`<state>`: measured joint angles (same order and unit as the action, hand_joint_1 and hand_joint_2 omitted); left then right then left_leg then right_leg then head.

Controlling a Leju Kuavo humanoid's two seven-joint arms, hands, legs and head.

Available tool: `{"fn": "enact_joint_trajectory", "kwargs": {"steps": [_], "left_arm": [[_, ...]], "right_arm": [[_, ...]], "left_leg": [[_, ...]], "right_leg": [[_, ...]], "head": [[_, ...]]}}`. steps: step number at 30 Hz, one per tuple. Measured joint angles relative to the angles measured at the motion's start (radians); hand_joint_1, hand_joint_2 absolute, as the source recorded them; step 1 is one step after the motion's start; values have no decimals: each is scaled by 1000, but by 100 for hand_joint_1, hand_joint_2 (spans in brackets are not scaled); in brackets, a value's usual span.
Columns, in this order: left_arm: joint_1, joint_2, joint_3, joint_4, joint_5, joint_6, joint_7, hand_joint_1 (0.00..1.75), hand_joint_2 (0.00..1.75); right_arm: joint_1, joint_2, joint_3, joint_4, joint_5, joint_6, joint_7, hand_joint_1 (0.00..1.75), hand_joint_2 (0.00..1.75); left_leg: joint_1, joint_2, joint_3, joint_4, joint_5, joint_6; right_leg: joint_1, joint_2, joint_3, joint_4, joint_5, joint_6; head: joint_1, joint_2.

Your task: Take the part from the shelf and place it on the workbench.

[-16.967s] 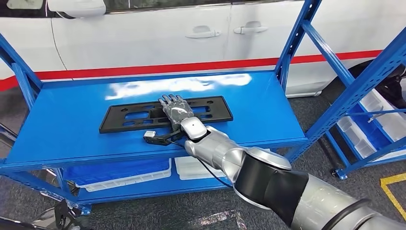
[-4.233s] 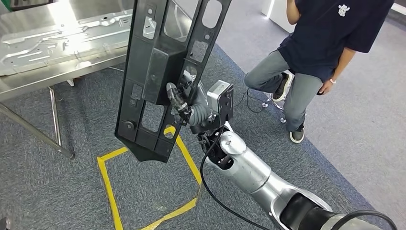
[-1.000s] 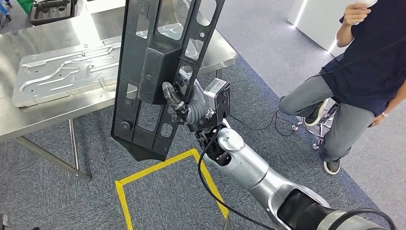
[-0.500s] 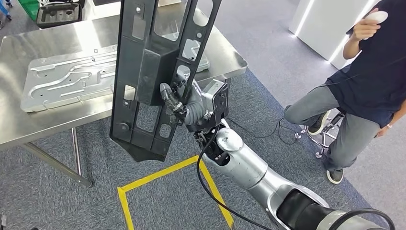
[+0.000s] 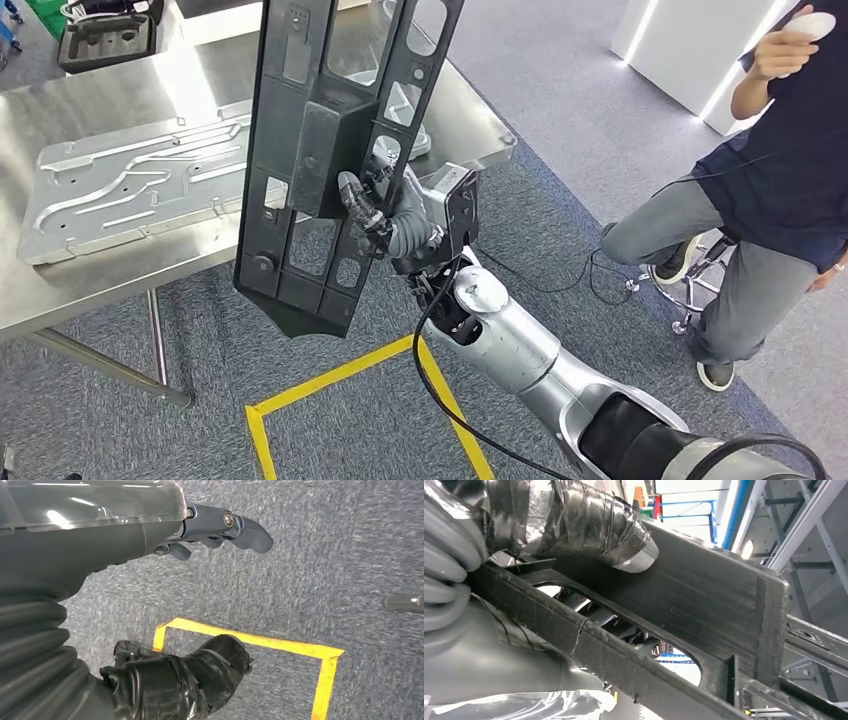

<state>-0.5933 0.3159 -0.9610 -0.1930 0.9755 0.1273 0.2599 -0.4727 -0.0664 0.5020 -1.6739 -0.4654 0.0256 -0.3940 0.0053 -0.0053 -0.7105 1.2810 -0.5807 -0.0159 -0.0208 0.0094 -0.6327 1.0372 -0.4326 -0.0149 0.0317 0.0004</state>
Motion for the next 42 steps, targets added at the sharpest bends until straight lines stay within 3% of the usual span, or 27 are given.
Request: {"fn": "enact_joint_trajectory", "kwargs": {"steps": [1,2,5,7,11,13,15,16,17,18,20,22,25,27,30,32,33,35,37,40,42], "left_arm": [[4,0,0,0,0,0,0,0,175],[6,-1,-1,0,1,0,0,0,175],[8,1,-4,0,1,0,0,0,175],[6,2,-6,0,2,0,0,0,175],[3,6,-7,0,4,0,0,0,175],[0,6,-7,0,4,0,0,0,175],[0,6,-7,0,4,0,0,0,175],[1,5,-7,0,4,0,0,0,175],[2,4,-8,0,4,0,0,0,175],[3,4,-8,0,4,0,0,0,175],[3,4,-10,0,4,0,0,0,175],[2,3,-11,0,4,0,0,0,175],[4,3,-13,0,4,0,0,0,175],[2,5,-13,0,4,0,0,0,175],[-1,6,-14,0,3,-1,0,0,175],[5,6,-14,0,3,-2,0,0,175],[7,6,-14,0,3,-2,0,0,175],[8,6,-14,0,3,-3,0,0,175],[7,7,-14,0,3,-3,0,0,175],[6,7,-14,0,2,-5,0,0,175],[3,8,-14,0,1,-5,0,0,175]], "right_arm": [[1,0,0,1,0,0,0,175,175],[2,0,0,1,0,0,0,175,175],[2,0,0,2,0,0,0,175,175],[1,0,0,3,0,0,0,175,175],[0,0,0,4,0,0,1,175,175],[-3,0,0,4,0,-1,1,175,175],[-2,0,0,4,0,-2,1,175,175],[-1,0,0,5,0,-2,1,175,175],[0,0,0,5,0,-2,1,175,175],[0,-1,0,5,0,-2,1,175,175],[0,-1,0,6,0,-3,1,175,175],[-1,-1,0,7,0,-3,1,175,175],[-1,-1,0,8,0,-3,2,175,175],[-3,-1,0,8,0,-3,2,175,175],[-5,0,0,8,0,-2,2,175,175],[-4,0,0,9,0,-2,2,175,175],[-4,0,0,10,0,-2,2,175,175],[-4,0,0,10,0,-1,2,175,175],[-5,0,0,10,0,1,2,175,175],[-8,0,0,10,0,1,2,175,175],[-10,0,0,10,0,2,2,175,175]], "left_leg": [[0,0,-24,17,3,-1],[1,0,-31,-2,26,1],[-5,1,19,-187,160,20],[-15,1,45,-260,183,34],[-16,1,82,-289,179,55],[-14,2,101,-293,175,62],[-15,0,107,-290,165,68],[-16,0,110,-287,158,68],[-16,-1,113,-283,150,68],[-16,-2,118,-277,141,66],[-16,-3,132,-265,120,61],[-17,-3,137,-257,105,52],[-18,-3,140,-250,96,36],[-15,-2,125,-209,87,24],[-5,0,24,-51,38,7],[4,0,-30,-3,22,-3],[7,1,-33,-30,44,-5],[11,3,1,-159,138,-6],[5,5,32,-256,191,0],[-3,4,48,-275,191,23],[-1,3,65,-279,187,38]], "right_leg": [[1,0,8,0,-7,0],[2,1,18,0,-15,1],[5,1,50,-2,-37,6],[4,1,60,-7,-45,16],[4,-1,68,18,-53,35],[3,-2,18,110,-87,39],[4,-2,-64,228,-130,43],[4,-2,-96,258,-136,45],[4,-2,-111,255,-122,46],[4,-3,-110,217,-88,46],[6,-4,-75,92,-1,40],[10,-4,-52,16,30,30],[11,-4,-34,3,29,13],[6,-4,-16,-6,25,4],[2,-4,7,-11,10,-2],[0,-3,21,-10,-4,-1],[0,-2,29,-9,-11,1],[-3,-2,50,-9,-29,8],[-4,-2,64,-12,-41,18],[-2,-2,75,-12,-48,36],[-1,-4,65,22,-57,42]], "head": [[0,0],[0,0],[0,0],[0,0],[2,0],[2,0],[2,0],[2,0],[2,0],[2,0],[2,0],[0,0],[0,0],[-1,0],[-2,0],[-2,0],[-2,0],[-1,0],[-3,0],[-5,0],[-3,0]]}}
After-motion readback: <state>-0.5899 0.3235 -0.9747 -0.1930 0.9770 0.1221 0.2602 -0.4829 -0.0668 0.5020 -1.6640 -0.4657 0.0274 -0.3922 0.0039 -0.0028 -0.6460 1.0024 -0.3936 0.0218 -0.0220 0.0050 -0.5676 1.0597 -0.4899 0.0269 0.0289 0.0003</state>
